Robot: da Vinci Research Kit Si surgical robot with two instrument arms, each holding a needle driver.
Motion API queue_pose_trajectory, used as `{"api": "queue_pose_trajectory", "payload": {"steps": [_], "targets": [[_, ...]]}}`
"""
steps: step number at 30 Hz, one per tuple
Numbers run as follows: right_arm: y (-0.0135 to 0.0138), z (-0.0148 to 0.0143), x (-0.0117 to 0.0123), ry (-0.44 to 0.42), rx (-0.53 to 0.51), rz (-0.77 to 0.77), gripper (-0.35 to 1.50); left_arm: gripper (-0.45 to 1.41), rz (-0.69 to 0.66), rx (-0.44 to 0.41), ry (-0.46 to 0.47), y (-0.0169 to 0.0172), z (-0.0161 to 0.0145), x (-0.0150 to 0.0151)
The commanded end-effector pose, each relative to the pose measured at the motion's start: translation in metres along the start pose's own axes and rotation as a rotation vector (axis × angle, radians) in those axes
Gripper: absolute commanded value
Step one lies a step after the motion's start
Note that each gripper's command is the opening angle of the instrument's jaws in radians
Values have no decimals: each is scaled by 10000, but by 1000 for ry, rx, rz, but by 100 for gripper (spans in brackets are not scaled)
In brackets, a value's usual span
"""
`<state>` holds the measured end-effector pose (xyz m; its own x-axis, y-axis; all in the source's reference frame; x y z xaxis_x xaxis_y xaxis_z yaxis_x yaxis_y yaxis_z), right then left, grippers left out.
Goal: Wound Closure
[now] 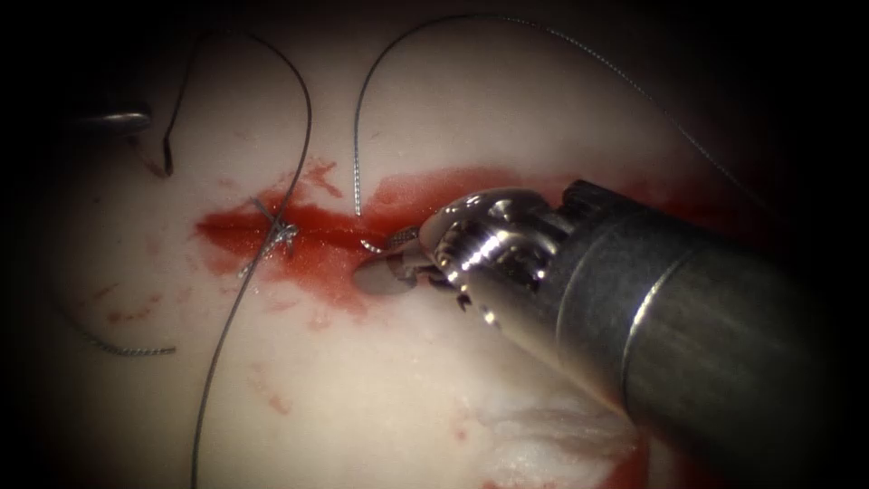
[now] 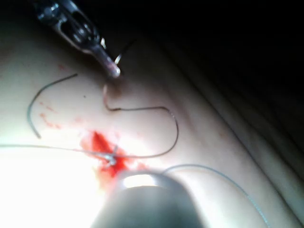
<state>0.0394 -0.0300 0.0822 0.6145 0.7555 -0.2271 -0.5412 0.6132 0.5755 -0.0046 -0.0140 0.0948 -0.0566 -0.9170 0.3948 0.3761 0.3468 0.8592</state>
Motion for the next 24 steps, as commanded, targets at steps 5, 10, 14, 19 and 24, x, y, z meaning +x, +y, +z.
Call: {"api": "queue_pose_trajectory", "payload": {"steps": [5, 10, 14, 19, 24], "targets": [[26, 9, -4, -54, -64, -255, 27, -45, 4, 2, -6, -2, 6, -12], [35, 25, -19, -67, -91, -294, 111, -45, 6, 7, -3, -2, 8, -11], [34, 32, -25, -66, -98, -309, 98, -45, 6, 10, -1, -2, 8, -11], [34, 40, -25, -69, -105, -387, -35, -45, 7, 11, 0, -3, 9, -10], [36, 19, -21, -76, -82, -408, -35, -45, -5, 13, 1, -3, 9, -10]]}}
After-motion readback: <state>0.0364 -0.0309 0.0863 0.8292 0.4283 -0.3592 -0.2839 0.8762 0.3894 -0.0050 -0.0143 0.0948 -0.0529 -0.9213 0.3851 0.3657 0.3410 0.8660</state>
